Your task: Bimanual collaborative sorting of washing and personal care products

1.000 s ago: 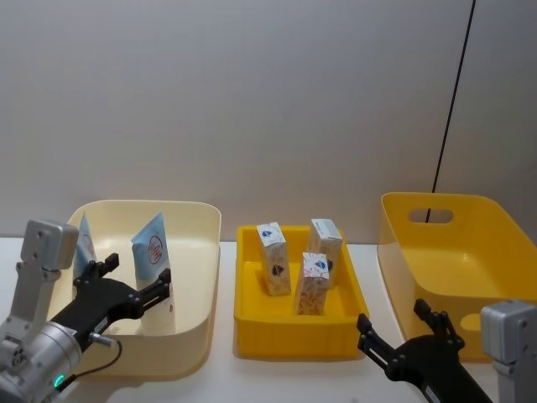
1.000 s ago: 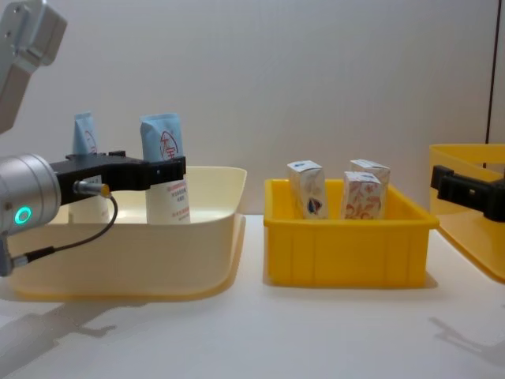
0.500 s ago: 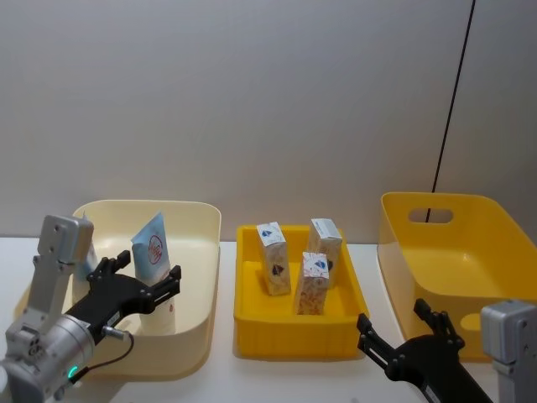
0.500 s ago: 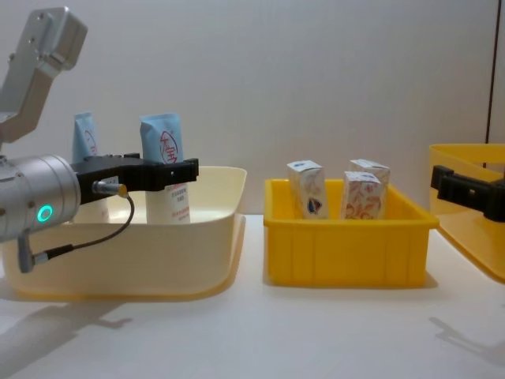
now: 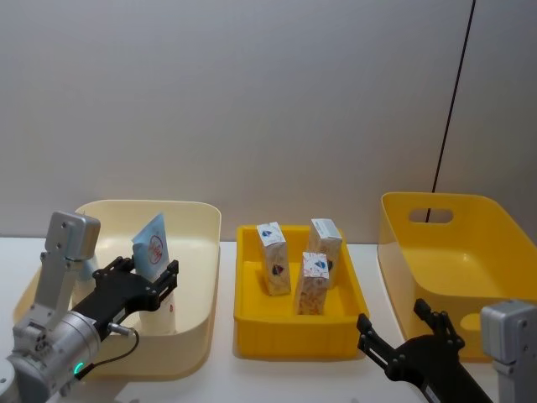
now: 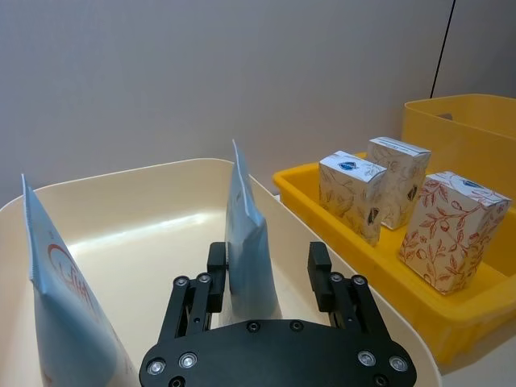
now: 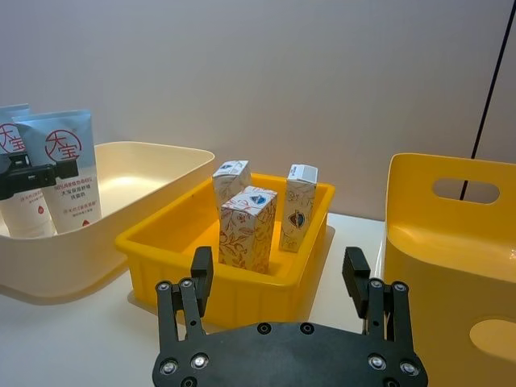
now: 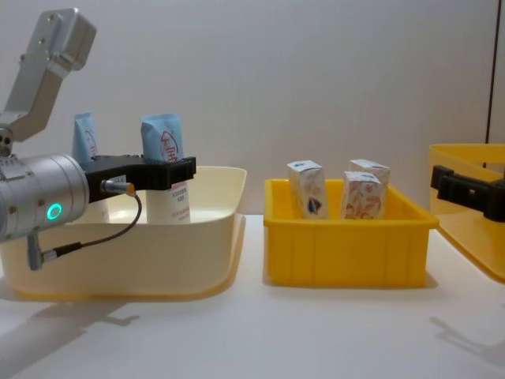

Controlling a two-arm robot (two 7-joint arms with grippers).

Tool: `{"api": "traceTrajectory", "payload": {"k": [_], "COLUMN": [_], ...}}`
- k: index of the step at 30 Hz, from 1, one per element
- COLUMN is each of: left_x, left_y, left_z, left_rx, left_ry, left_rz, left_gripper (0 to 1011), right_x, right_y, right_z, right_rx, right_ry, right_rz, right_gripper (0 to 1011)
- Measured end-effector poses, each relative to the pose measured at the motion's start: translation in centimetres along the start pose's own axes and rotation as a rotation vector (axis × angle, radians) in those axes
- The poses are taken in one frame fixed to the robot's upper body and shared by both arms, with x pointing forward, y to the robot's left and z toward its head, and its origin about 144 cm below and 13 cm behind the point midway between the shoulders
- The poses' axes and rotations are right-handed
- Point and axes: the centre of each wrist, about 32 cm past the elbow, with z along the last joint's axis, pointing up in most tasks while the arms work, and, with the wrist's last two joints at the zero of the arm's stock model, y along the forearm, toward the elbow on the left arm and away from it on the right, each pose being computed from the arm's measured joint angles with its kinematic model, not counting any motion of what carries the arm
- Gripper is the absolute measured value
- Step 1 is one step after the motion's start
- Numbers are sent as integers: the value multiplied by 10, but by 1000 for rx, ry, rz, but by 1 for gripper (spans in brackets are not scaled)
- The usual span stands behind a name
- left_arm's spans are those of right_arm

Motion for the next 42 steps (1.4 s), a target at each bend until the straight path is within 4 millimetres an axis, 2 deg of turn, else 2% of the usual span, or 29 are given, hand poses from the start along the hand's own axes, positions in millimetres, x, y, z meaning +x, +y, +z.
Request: {"api": "traceTrajectory", "payload": {"k": [4, 8, 11, 12, 14, 19, 26, 42], "left_x": [0, 0, 0, 0, 0, 1, 7, 19], "left_y": [-1, -1, -2, -2, -2, -2, -1, -2], "left_z": [0, 0, 0, 0, 0, 0, 5, 38], "left_rx": [0, 0, 0, 0, 0, -8, -53, -192], "left_ry": [0, 0, 0, 0, 0, 3, 23, 81], "left_rz": [-1, -2, -2, -3, -4, -14, -54, -243], "left_gripper": [563, 400, 335, 278, 251, 214, 214, 215], "right_x": [0, 0, 0, 0, 0, 0, 0, 0], "right_y": [0, 0, 0, 0, 0, 0, 0, 0], "right_z": [0, 0, 0, 0, 0, 0, 0, 0], "right_rx": [0, 0, 0, 0, 0, 0, 0, 0], "right_ry": [0, 0, 0, 0, 0, 0, 0, 0], "right_rz": [0, 0, 0, 0, 0, 0, 0, 0], "right_gripper": [1001, 1001, 1001, 1001, 1001, 1001, 1001, 1001]}}
